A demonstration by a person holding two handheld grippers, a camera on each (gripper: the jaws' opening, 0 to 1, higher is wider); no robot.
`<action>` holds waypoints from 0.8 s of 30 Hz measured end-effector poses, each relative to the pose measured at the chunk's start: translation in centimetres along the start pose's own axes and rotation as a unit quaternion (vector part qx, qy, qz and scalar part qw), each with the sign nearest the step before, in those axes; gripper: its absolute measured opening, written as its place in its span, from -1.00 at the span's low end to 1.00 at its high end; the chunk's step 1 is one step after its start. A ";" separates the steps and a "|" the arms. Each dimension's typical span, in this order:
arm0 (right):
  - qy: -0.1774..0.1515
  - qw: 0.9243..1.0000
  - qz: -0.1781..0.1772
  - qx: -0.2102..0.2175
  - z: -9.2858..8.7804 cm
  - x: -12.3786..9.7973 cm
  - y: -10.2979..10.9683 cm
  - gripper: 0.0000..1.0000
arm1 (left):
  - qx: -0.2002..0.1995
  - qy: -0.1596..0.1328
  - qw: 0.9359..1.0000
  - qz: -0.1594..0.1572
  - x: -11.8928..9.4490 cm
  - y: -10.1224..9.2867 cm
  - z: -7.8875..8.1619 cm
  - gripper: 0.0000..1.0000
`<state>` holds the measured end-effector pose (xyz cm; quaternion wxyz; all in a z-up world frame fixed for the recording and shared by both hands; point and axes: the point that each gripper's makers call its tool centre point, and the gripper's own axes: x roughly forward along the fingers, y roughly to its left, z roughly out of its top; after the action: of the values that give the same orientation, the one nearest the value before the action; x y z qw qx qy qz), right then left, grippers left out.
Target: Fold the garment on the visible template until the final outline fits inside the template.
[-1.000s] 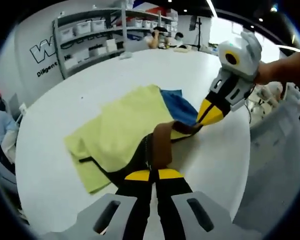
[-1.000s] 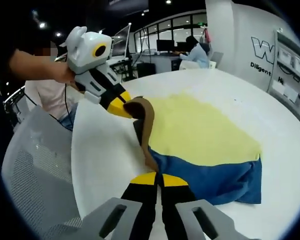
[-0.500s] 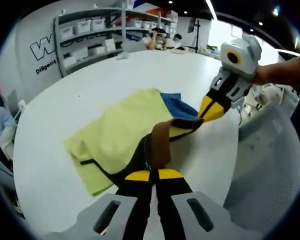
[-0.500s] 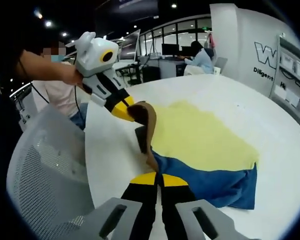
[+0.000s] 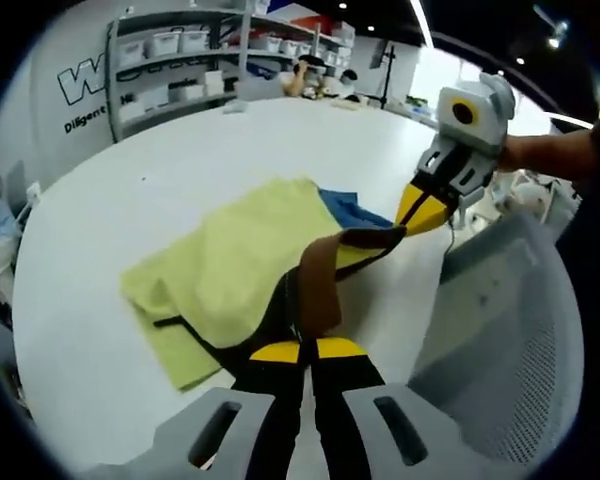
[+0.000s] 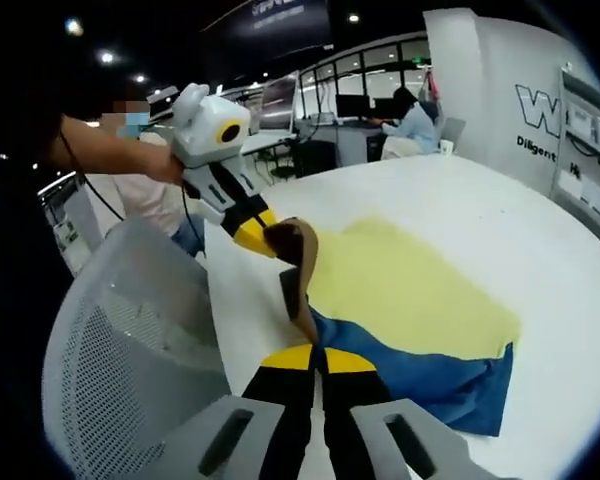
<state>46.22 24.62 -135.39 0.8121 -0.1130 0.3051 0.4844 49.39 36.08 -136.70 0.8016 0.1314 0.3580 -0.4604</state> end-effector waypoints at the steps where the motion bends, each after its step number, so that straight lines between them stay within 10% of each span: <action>1: -0.003 1.000 0.002 0.000 0.1 -0.2 0.3 -1.00 | -0.005 0.000 1.000 -0.003 -0.1 -0.2 -0.1 -0.90; 24: -0.033 0.999 0.031 -0.005 4.1 -5.0 2.5 -1.00 | -0.008 -0.044 0.995 -0.089 -4.8 -3.8 2.2 -0.90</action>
<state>43.96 24.26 -128.87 0.8056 -0.0916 0.2792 0.5145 45.66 35.89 -131.29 0.7735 0.0716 0.3364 -0.5324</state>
